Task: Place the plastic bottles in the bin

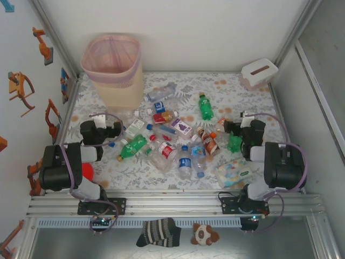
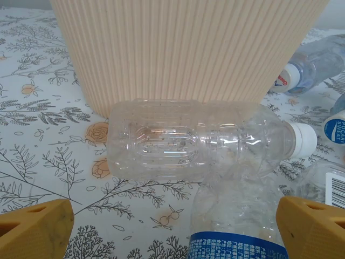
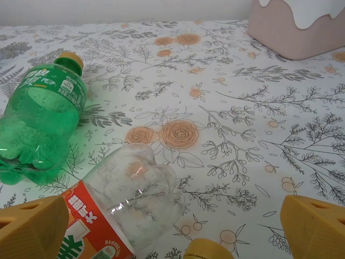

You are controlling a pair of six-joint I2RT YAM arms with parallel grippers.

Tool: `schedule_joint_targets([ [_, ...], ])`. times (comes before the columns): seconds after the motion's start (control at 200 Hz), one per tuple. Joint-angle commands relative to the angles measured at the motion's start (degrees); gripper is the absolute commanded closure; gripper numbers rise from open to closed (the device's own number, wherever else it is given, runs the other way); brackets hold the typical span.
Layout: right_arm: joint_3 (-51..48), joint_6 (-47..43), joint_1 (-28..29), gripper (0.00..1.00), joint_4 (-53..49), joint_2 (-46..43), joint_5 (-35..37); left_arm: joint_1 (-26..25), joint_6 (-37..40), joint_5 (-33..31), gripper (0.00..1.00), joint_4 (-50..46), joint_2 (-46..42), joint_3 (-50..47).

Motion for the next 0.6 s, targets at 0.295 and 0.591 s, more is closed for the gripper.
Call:
schedule_joint_targets([
  [0.295, -0.23, 0.38, -0.2, 0.01, 1.77, 0.63, 1.1, 0.05, 0.05, 0.69, 0.04, 1.55, 0.12, 0.07],
  [0.591, -0.23, 0.4, -0.2, 0.01, 1.77, 0.63, 1.1, 0.05, -0.04, 0.58, 0.04, 1.56, 0.11, 0.06],
])
